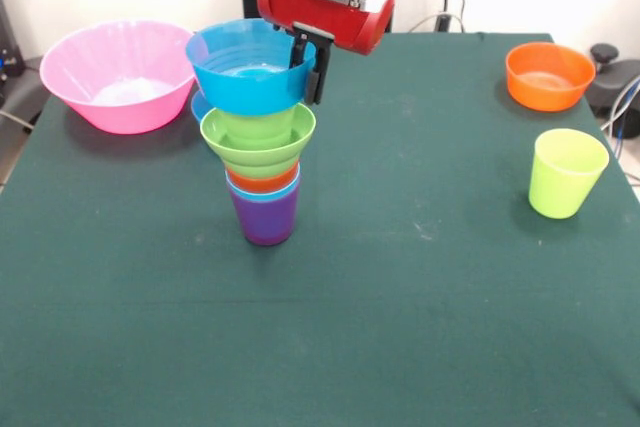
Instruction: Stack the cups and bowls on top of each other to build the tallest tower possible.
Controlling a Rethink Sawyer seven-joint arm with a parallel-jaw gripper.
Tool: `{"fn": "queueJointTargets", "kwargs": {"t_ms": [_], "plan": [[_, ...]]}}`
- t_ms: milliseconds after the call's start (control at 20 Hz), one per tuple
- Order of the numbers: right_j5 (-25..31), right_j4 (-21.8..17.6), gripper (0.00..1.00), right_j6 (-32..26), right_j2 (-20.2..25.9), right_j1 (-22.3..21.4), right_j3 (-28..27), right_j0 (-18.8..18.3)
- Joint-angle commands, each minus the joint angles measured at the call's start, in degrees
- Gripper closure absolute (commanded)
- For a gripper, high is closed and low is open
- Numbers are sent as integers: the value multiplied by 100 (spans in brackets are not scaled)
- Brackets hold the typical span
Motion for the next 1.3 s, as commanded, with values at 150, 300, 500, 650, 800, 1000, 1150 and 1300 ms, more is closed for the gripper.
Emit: {"fn": "queueJointTargets", "kwargs": {"t_ms": [150, 300, 500, 650, 800, 1000, 1150, 1300], "plan": [[-216, -461, 100, -489, 366, 453, 297, 15], [-222, -458, 100, -515, 377, 441, 319, -4], [-124, -447, 0, -558, 386, 444, 279, -8], [-87, -442, 0, -571, 389, 447, 266, -8], [-57, -433, 0, -570, 392, 453, 250, -5], [-71, -437, 0, -564, 387, 452, 252, -1], [-72, -431, 0, -563, 389, 450, 261, -5], [-96, -441, 0, -597, 410, 486, 192, -23]]}}
